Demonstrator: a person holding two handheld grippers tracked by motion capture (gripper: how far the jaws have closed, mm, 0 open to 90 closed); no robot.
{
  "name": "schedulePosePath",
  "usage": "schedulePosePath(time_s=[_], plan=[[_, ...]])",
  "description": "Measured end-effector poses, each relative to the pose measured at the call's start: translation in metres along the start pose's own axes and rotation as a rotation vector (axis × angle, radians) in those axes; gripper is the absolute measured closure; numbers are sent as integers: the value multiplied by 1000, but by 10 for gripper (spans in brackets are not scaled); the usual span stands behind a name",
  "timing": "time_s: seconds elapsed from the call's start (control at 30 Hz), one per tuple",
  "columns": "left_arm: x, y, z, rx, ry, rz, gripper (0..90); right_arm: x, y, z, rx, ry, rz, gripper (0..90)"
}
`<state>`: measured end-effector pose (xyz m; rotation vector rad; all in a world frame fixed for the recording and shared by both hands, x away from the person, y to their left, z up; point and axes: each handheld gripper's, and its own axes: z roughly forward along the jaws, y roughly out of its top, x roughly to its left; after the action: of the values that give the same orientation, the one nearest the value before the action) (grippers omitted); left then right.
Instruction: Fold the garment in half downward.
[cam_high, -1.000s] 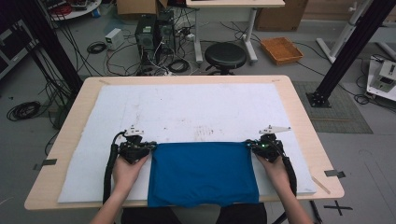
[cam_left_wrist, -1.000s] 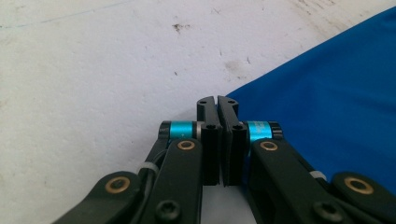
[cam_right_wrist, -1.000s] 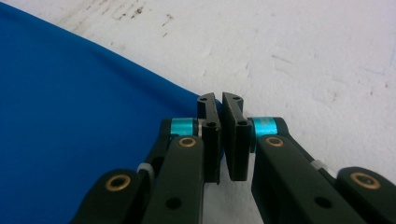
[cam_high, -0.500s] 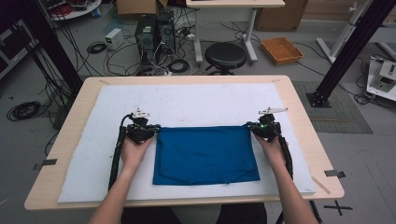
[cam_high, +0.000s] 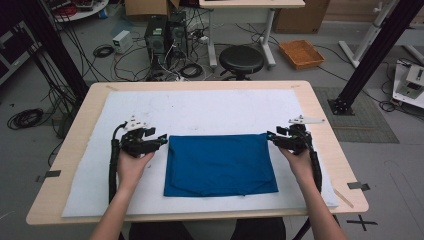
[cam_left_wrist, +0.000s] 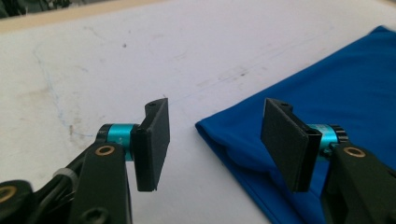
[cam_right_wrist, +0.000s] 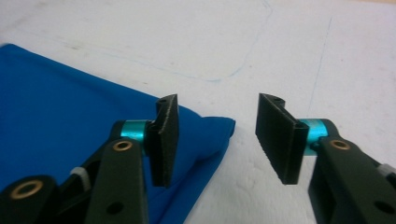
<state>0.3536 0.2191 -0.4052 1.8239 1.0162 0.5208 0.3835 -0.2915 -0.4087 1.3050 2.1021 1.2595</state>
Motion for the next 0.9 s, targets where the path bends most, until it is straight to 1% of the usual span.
schedulePosePath(time_s=[0.03,0.07,0.1,0.17,0.23,0.27,0.3,0.37,0.4,0.47,0.5,0.6,0.63,0.7,0.73,0.77,0.8,0.83,0.87,0.9], plan=[[-1,-2,-8,-13,-7,9,403,2,-2,-9,-23,10,2,460],[-2,-4,-14,-16,-6,18,401,4,-4,-16,-43,13,-3,452],[-3,-6,-20,-15,-4,26,401,5,-5,-21,-52,14,-5,443],[-3,-12,-31,-17,-9,46,401,7,-10,-31,-73,31,-5,430],[-1,-17,-39,-25,-21,31,401,8,-16,-38,-78,38,8,420],[1,-20,-42,-38,-38,23,402,7,-19,-39,-85,36,5,419],[2,-21,-44,-49,-47,12,410,6,-20,-41,-81,37,5,419],[6,-24,-47,-84,-84,-22,410,4,-21,-43,-80,42,17,417],[7,-24,-48,-96,-102,-26,411,4,-21,-45,-87,49,24,417],[7,-24,-50,-131,-121,-6,410,2,-21,-47,-92,60,30,415],[6,-24,-50,-138,-127,-3,410,1,-21,-48,-95,60,31,412],[3,-24,-48,-164,-159,29,406,-1,-21,-47,-92,65,38,410],[2,-24,-48,-170,-167,27,405,-2,-21,-46,-95,61,33,410],[0,-24,-47,-164,-182,16,400,-3,-21,-46,-95,61,39,410],[-2,-23,-47,-147,-188,21,401,-3,-21,-45,-95,58,40,411],[-3,-21,-47,-129,-183,16,400,-3,-21,-45,-96,58,41,411],[-3,-20,-47,-118,-176,5,395,-3,-21,-45,-96,59,38,411],[-3,-19,-47,-106,-173,-10,361,-3,-21,-45,-96,58,38,412],[-1,-17,-47,-98,-184,-23,355,-3,-21,-45,-96,58,36,412],[-1,-17,-47,-94,-186,-27,355,-2,-20,-46,-94,60,36,412]])
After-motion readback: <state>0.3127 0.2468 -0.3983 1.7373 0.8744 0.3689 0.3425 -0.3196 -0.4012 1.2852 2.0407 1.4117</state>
